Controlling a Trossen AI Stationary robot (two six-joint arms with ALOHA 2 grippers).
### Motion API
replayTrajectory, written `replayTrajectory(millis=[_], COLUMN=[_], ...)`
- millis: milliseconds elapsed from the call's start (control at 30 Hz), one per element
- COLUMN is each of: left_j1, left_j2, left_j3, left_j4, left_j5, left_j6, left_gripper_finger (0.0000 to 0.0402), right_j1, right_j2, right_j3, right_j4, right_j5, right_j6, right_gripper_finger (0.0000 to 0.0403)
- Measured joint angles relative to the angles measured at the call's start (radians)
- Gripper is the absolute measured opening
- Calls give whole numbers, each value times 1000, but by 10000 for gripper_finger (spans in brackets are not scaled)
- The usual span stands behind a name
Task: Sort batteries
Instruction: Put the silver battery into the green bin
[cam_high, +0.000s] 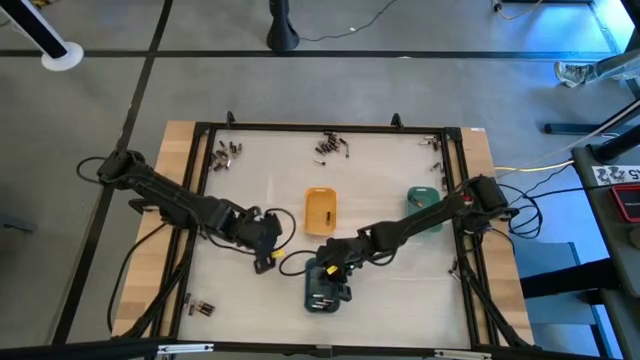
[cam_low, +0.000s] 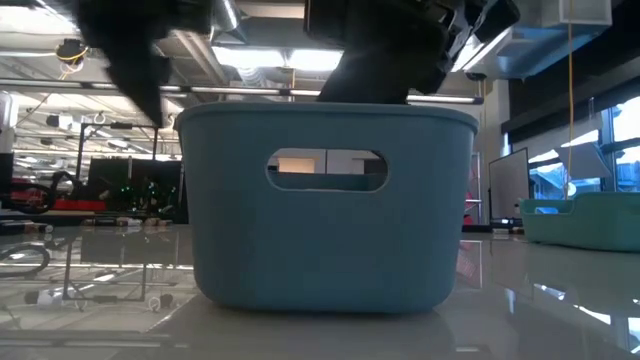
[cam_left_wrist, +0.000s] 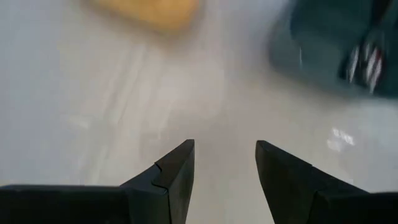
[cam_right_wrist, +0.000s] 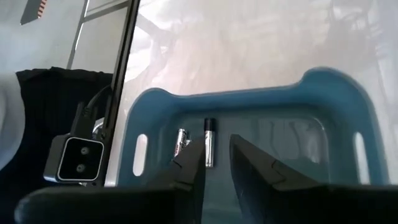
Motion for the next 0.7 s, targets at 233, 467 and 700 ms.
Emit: replayTrajectory(millis=[233,467,700], left_j1=[-133,-398,-592], left_j2=[0,0,1], left_j3=[0,0,-34], left_j4=[-175,-231,-213], left_j5=[123,200,190], left_j6=[-220,-395,-500], left_gripper_finger=[159,159,159], right_j1=[0,2,2], right_j2=[-71,-150,-159], right_j3=[0,1,0], right_j4=[-7,-52,-73], right_j5=[100,153,165], right_j6=[-97,-146,-169], right_gripper_finger=[76,76,76])
